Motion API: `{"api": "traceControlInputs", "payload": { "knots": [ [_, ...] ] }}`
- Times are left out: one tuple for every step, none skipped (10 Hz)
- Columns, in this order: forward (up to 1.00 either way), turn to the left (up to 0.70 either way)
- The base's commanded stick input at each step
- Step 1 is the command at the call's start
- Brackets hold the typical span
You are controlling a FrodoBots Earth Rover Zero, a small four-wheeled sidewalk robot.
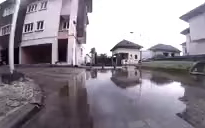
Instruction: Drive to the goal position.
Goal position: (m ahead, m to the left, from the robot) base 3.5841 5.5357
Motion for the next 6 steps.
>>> {"api": "traceControlInputs", "payload": {
  "knots": [
    [0.70, 0.00],
    [0.70, 0.00],
    [0.70, 0.00],
    [0.70, 0.00],
    [0.70, 0.00],
    [0.70, 0.00]
  ]
}}
